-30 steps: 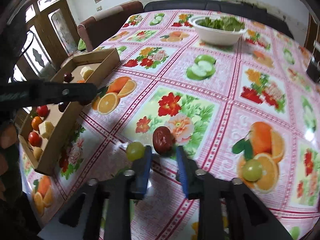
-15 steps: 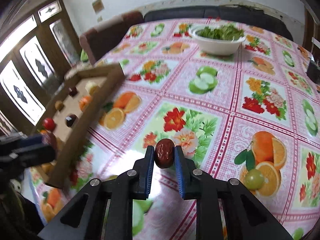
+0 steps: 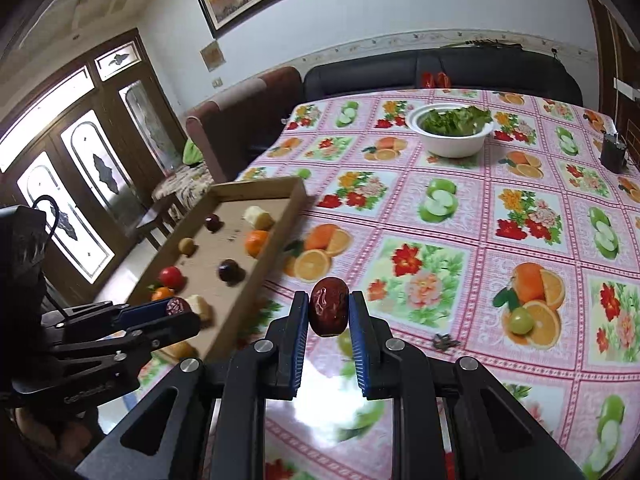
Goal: Organize fruits
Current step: 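Carry both held red dates over the cardboard tray and lower them, then open both tools to release the dates onto the tray, then withdraw both tools from the tray back over the table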
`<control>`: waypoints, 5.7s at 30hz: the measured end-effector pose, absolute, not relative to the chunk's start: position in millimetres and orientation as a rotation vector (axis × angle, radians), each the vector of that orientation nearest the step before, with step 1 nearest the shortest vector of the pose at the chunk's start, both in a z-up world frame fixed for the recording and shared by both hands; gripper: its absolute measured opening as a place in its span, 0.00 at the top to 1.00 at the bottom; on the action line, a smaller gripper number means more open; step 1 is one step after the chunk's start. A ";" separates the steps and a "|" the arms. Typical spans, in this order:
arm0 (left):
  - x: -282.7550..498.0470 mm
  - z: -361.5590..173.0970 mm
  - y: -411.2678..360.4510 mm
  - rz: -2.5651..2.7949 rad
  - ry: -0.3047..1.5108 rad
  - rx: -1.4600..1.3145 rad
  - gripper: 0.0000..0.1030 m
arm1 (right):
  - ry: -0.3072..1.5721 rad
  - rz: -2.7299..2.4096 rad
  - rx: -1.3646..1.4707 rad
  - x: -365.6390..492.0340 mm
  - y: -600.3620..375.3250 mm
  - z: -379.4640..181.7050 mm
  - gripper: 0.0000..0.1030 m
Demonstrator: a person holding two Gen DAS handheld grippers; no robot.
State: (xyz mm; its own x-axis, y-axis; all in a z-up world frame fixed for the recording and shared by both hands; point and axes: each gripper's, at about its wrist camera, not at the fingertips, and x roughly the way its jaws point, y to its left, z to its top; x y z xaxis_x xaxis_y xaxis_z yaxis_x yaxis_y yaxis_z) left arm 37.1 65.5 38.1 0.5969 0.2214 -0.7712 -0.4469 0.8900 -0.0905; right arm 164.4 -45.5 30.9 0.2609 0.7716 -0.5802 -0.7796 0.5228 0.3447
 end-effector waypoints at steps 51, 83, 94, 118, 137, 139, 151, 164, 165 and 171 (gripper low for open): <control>-30.5 31.8 179.2 0.653 0.795 -0.421 0.74 | 0.767 1.155 -0.123 123.7 37.4 48.7 0.81; 10.3 34.7 202.2 0.591 0.802 -0.457 0.73 | 0.809 1.191 -0.025 177.7 75.0 69.9 0.81; 43.3 11.3 214.4 0.571 0.864 -0.506 0.73 | 0.916 1.207 -0.048 186.6 150.0 34.3 0.81; 87.8 -26.3 231.3 0.628 1.009 -0.521 0.73 | 1.001 1.077 -0.173 237.6 244.7 -6.4 0.77; 71.2 -5.2 205.2 0.631 0.983 -0.503 0.57 | 0.935 1.101 -0.132 220.5 194.7 25.9 0.70; 68.9 -1.2 199.1 0.628 0.971 -0.502 0.57 | 0.930 1.104 -0.113 219.0 181.2 29.2 0.70; 63.5 18.8 151.2 0.602 0.925 -0.439 0.53 | 0.902 1.038 -0.025 214.2 83.8 35.7 0.63; 73.0 31.5 110.6 0.560 0.899 -0.367 0.51 | 0.908 0.902 0.051 227.3 -23.3 22.6 0.61; 73.7 32.2 108.6 0.554 0.900 -0.368 0.50 | 0.909 0.890 0.053 228.2 -30.2 21.3 0.61; 79.7 34.0 93.6 0.511 0.898 -0.366 0.50 | 0.913 0.807 0.074 237.8 -78.6 12.2 0.60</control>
State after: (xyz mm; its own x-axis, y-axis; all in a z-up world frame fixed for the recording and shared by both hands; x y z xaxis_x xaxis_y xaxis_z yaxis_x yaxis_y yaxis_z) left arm 79.7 93.6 34.0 0.5172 0.2663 -0.8134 -0.5632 0.8215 -0.0892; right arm 237.8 -78.6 12.2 0.3449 0.6507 -0.6765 -0.5914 0.7103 0.3817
